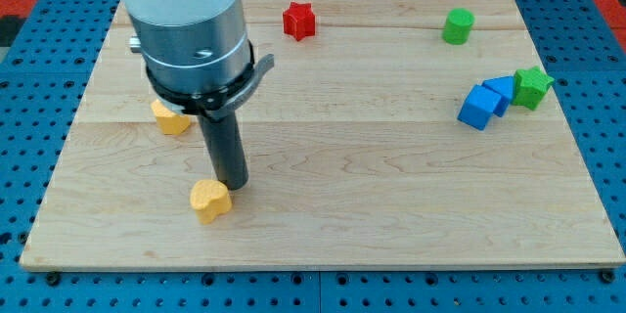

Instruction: Push yellow heart towards bottom left of the board

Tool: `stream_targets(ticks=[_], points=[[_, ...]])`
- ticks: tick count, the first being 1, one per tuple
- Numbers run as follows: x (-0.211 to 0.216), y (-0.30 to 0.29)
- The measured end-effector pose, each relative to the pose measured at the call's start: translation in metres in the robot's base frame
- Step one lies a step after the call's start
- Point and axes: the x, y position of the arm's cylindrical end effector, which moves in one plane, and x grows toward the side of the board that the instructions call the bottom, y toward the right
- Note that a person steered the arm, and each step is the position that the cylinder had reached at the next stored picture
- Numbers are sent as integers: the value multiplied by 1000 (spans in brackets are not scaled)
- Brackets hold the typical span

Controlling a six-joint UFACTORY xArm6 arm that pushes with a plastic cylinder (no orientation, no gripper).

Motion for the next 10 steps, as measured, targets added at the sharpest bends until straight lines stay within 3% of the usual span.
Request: stream_targets(ticks=[2,4,5,7,10], points=[[0,-29],[-11,75],[38,75],[39,61],[39,-6]])
